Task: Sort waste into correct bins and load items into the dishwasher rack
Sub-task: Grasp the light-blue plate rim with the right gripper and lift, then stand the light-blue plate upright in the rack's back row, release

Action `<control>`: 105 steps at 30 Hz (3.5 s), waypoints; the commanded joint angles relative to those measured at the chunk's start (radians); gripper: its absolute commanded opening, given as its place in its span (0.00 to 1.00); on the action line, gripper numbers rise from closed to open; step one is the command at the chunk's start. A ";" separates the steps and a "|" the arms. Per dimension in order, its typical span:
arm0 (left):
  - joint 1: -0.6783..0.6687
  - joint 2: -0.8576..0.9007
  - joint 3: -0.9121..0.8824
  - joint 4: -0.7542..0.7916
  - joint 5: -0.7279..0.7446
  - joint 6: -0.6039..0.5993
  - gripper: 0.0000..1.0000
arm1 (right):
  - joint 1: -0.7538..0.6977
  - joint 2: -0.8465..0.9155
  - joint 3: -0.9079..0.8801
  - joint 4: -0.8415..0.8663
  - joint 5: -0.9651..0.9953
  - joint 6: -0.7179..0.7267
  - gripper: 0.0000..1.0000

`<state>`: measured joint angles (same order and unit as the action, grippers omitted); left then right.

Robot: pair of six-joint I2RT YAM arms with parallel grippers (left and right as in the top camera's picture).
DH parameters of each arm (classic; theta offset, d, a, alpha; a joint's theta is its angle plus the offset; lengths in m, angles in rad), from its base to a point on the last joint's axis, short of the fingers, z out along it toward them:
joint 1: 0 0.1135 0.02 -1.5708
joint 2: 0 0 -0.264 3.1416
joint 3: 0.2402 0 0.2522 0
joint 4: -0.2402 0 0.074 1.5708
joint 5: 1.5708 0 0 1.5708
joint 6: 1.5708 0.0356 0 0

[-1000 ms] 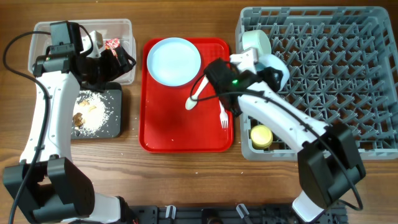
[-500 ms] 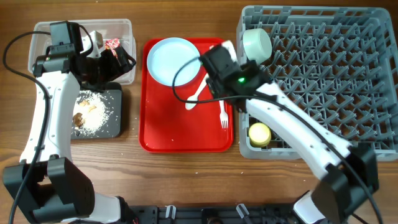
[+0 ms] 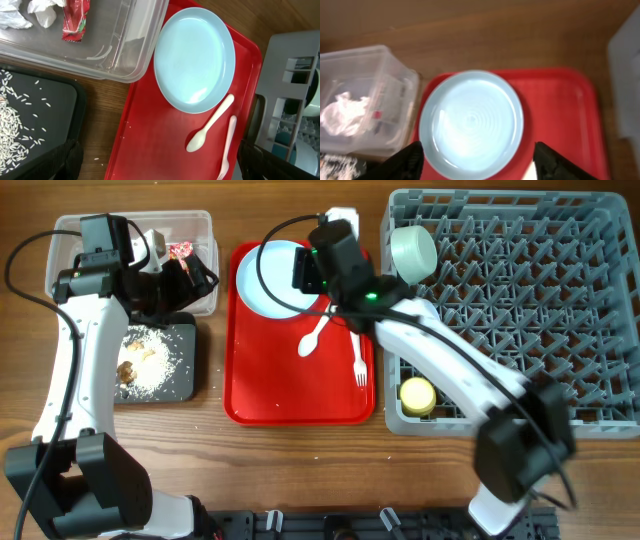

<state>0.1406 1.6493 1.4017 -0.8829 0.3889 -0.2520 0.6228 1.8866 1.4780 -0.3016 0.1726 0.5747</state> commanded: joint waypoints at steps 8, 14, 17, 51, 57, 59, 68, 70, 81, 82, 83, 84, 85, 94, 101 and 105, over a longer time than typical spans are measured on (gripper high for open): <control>0.004 -0.011 0.014 0.002 -0.005 0.010 1.00 | -0.028 0.292 -0.018 0.103 -0.188 0.345 0.58; 0.004 -0.011 0.014 0.002 -0.005 0.010 1.00 | -0.033 0.312 -0.018 0.103 -0.196 0.343 0.50; 0.004 -0.011 0.014 0.002 -0.005 0.010 1.00 | -0.033 0.333 -0.018 0.094 -0.197 0.343 0.42; 0.004 -0.011 0.014 0.002 -0.005 0.010 1.00 | -0.280 -0.443 0.020 -0.166 0.892 -0.464 0.04; 0.003 -0.011 0.014 0.002 -0.005 0.010 1.00 | -0.342 -0.368 -0.027 -0.171 0.956 -0.647 0.04; 0.004 -0.011 0.014 0.002 -0.005 0.010 1.00 | -0.358 -0.310 -0.034 -0.171 1.012 -0.655 0.04; 0.004 -0.011 0.014 0.002 -0.005 0.010 1.00 | -0.374 -0.082 -0.034 -0.130 1.056 -0.680 0.04; 0.004 -0.011 0.014 0.002 -0.005 0.010 1.00 | -0.374 -0.049 -0.034 -0.122 1.034 -0.680 0.04; 0.004 -0.011 0.014 0.002 -0.005 0.010 1.00 | -0.373 -0.006 -0.033 -0.118 0.758 -0.671 0.50; 0.004 -0.011 0.014 0.002 -0.005 0.010 1.00 | -0.373 -0.007 -0.033 -0.118 0.737 -0.653 0.61; 0.004 -0.011 0.014 0.002 -0.005 0.010 1.00 | -0.373 -0.011 -0.033 -0.119 0.721 -0.636 0.70; 0.004 -0.011 0.014 0.002 -0.005 0.010 1.00 | -0.373 -0.017 -0.032 -0.119 0.703 -0.626 0.79; 0.004 -0.011 0.014 0.002 -0.005 0.010 1.00 | -0.373 -0.030 -0.029 -0.126 0.677 -0.624 0.84; 0.004 -0.011 0.014 0.002 -0.005 0.010 1.00 | -0.374 -0.284 0.031 -0.183 0.286 -0.598 1.00; 0.004 -0.011 0.014 0.002 -0.005 0.010 1.00 | -0.361 -0.373 -0.007 -0.148 -0.608 -0.233 1.00; 0.004 -0.011 0.014 0.002 -0.005 0.010 1.00 | -0.279 -0.262 -0.022 -0.191 -0.610 -0.188 0.97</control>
<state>0.1406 1.6493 1.4017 -0.8829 0.3889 -0.2520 0.2779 1.4956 1.4929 -0.4511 -0.2173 0.2695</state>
